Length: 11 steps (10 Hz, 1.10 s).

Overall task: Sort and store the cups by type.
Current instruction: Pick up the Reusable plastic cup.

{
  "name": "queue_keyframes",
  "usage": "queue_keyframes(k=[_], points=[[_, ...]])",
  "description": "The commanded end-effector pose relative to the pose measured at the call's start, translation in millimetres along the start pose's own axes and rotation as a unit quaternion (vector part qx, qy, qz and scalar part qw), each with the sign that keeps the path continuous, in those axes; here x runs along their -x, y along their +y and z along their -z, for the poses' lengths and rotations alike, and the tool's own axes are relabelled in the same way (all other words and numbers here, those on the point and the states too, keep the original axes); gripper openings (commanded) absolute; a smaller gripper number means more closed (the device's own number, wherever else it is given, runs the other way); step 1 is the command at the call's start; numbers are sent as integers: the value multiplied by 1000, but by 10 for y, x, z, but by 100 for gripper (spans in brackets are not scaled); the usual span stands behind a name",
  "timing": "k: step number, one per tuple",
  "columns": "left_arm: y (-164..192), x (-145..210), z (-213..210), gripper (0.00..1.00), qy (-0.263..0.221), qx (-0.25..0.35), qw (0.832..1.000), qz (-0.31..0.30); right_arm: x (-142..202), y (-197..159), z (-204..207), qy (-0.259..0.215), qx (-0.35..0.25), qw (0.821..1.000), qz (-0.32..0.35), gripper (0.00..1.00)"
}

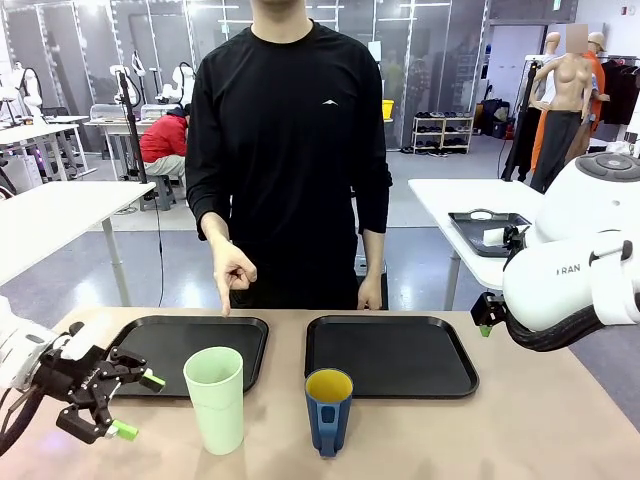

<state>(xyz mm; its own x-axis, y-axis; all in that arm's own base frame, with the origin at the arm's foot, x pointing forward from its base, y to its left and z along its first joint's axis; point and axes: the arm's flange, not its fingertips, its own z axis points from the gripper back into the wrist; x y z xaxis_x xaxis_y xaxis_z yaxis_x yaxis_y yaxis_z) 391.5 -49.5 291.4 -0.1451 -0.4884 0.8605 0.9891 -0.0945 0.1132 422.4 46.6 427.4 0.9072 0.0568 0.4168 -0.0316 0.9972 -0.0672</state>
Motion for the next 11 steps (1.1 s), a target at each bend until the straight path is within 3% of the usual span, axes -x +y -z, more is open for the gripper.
queue_keyframes(k=[1,5,9,11], points=[[60,157,52,100,-66,-20,998,2,0,-2,5,0,0,1000,0,100],[62,268,117,100,-174,-37,983,-43,0,-2,5,0,0,1000,0,100],[98,314,178,100,-181,-36,980,-77,0,-2,5,0,0,1000,0,100],[1,278,147,100,-162,-21,984,-71,0,-2,5,0,0,1000,0,100]])
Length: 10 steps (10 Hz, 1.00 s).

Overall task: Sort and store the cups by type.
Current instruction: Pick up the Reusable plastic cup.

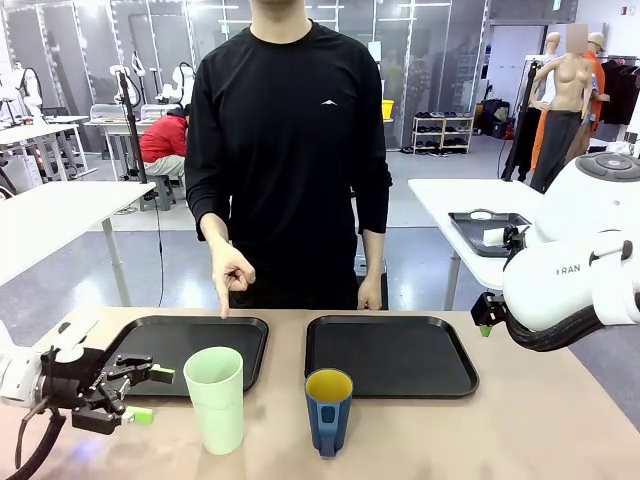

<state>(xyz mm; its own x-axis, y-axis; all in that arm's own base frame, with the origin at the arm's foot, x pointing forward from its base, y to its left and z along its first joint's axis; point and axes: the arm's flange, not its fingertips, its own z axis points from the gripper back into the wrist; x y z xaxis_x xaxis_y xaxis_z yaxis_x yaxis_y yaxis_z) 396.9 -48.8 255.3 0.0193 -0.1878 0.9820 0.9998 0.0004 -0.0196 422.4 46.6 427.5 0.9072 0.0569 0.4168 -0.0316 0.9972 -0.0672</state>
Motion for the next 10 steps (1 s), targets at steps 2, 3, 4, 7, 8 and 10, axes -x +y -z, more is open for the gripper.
queue_keyframes(k=[2,3,4,7,8,10], points=[[-17,-47,-10,100,2,2,1000,7,0,-2,5,0,0,1000,0,100],[-17,-47,-10,100,2,2,1000,7,0,-2,5,0,0,1000,0,100],[-17,-47,-10,100,2,2,1000,7,0,-2,5,0,0,1000,0,100],[41,1,45,100,-14,22,1000,10,0,-2,5,0,0,1000,0,100],[68,-6,84,100,-18,23,1000,11,0,-2,5,0,0,1000,0,100],[115,-16,170,100,-19,18,1000,13,0,-2,5,0,0,1000,0,100]])
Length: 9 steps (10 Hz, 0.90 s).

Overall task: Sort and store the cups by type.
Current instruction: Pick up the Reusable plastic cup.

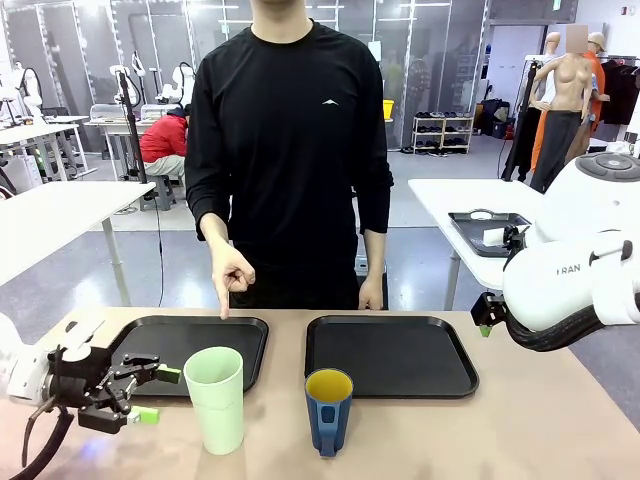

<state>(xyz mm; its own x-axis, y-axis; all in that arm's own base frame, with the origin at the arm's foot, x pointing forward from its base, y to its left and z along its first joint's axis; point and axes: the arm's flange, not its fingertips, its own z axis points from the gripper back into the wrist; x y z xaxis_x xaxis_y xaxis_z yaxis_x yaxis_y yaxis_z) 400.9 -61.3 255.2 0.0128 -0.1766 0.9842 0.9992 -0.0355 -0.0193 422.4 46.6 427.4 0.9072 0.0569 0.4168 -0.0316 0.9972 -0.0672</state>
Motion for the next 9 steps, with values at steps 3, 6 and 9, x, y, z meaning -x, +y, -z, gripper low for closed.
queue_keyframes(k=[3,6,9], points=[[180,7,236,100,-11,-1,1000,17,0,-2,5,0,0,1000,0,100],[219,22,372,100,-10,12,1000,14,0,-2,5,0,0,1000,0,100],[235,63,472,100,-9,24,1000,12,0,-2,5,0,0,1000,0,100]])
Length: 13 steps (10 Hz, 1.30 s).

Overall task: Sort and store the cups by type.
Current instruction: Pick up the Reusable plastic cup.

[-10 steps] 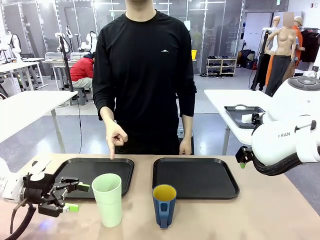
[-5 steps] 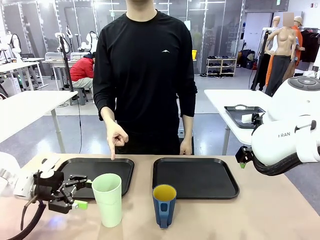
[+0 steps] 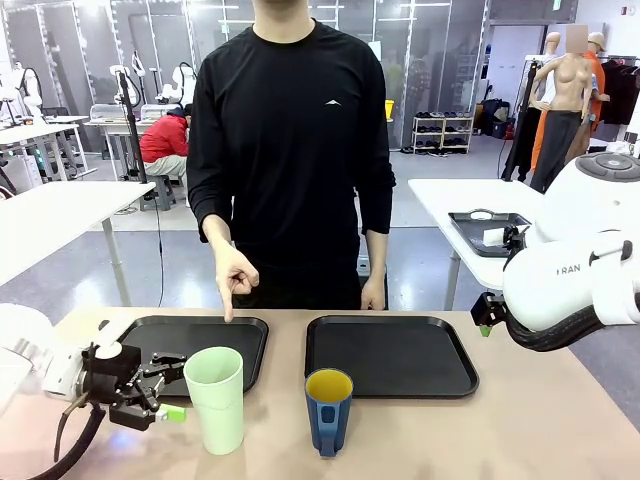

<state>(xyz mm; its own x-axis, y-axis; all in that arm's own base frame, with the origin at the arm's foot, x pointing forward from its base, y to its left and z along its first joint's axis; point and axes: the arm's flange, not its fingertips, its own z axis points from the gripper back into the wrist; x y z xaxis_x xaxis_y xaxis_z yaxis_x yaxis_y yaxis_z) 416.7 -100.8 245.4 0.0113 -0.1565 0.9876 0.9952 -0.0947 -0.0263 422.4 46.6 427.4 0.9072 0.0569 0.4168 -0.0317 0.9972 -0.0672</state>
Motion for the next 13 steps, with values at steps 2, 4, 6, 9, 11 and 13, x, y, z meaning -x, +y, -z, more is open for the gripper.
queue_keyframes(k=[2,4,6,9,11,13], points=[[91,67,165,100,-3,-2,1000,9,0,-2,5,0,0,1000,0,100],[122,70,247,100,-1,-2,1000,12,0,-2,5,0,0,1000,0,100],[155,72,335,100,-5,1,1000,12,0,-2,5,0,0,1000,0,100],[181,78,424,100,-9,13,1000,6,0,-2,5,0,0,1000,0,100],[194,87,490,100,-20,24,1000,4,0,-2,5,0,0,1000,0,100],[210,88,581,100,-23,36,999,3,0,-2,5,0,0,1000,0,100]])
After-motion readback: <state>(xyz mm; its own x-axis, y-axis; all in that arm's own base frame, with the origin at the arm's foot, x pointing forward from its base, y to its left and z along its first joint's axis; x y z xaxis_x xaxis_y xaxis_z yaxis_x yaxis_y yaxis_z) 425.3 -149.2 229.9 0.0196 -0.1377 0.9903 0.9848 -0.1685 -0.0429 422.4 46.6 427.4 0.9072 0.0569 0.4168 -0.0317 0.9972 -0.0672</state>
